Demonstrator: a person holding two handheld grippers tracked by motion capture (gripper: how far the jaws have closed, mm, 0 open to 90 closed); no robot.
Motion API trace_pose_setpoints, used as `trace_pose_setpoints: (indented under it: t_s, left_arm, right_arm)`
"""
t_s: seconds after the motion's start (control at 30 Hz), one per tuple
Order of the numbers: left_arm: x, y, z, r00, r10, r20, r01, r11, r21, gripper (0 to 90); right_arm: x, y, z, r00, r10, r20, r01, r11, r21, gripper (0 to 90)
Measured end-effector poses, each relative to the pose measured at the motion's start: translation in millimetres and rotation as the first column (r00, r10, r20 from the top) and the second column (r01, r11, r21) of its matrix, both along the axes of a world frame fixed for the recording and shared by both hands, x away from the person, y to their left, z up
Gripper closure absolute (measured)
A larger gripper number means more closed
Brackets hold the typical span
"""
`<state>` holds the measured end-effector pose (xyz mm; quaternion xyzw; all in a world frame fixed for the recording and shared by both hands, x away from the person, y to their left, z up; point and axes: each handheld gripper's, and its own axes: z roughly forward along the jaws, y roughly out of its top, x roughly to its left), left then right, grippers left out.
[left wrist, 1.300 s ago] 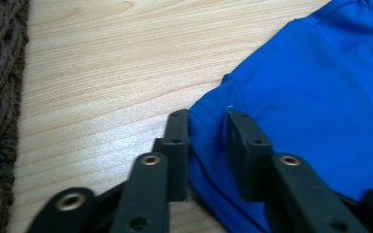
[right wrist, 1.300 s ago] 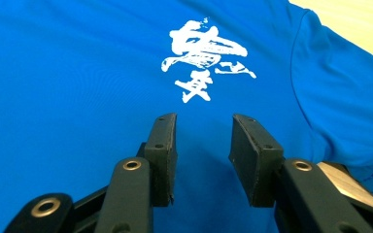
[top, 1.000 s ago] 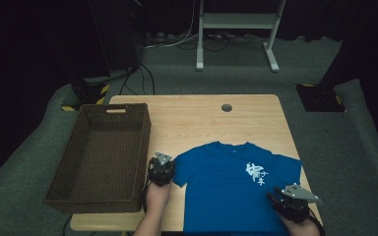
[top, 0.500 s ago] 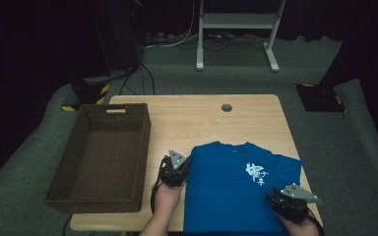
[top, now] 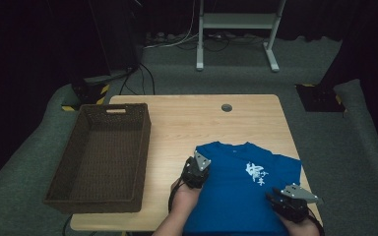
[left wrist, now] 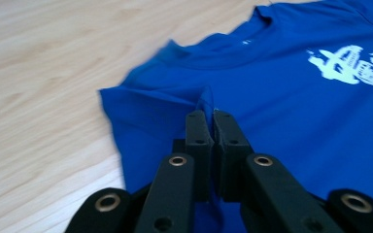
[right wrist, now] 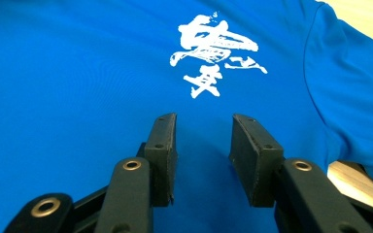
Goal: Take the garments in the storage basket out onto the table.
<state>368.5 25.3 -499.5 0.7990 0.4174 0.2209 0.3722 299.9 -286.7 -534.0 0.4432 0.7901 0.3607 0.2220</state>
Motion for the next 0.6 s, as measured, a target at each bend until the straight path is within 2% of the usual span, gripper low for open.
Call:
trace_pose_setpoints:
  t_s: [0.07,0.13,0.23,0.37,0.6]
  left_arm:
    - [-0.2,-11.9,0.3,0.9996,-0.028,-0.007,0.028,0.9996,-0.006,78.9]
    - [-2.7,-23.6,4.0,0.9983,-0.058,0.008,0.059,0.9982,-0.009,73.2]
    - [-5.8,-29.1,12.8,0.9963,-0.077,0.037,0.078,0.9967,-0.022,71.6]
    - [-3.9,-15.3,16.5,0.9977,-0.044,0.051,0.045,0.9988,-0.018,73.5]
    - [-3.1,21.5,5.5,0.9995,0.019,0.026,-0.018,0.9995,-0.025,75.4]
  right_arm:
    - [0.0,-0.5,0.0,1.0000,0.000,0.001,0.000,1.000,0.002,62.1]
    - [0.1,-1.2,0.1,1.0000,0.001,0.001,-0.001,1.000,0.004,61.8]
    - [0.3,-2.6,-0.5,1.0000,0.003,-0.001,-0.003,1.000,0.005,61.6]
    - [0.0,-3.7,-0.9,1.0000,0.000,-0.004,0.000,1.000,0.009,61.6]
    - [0.6,-2.3,-1.0,1.0000,0.007,-0.003,-0.007,1.000,0.005,61.6]
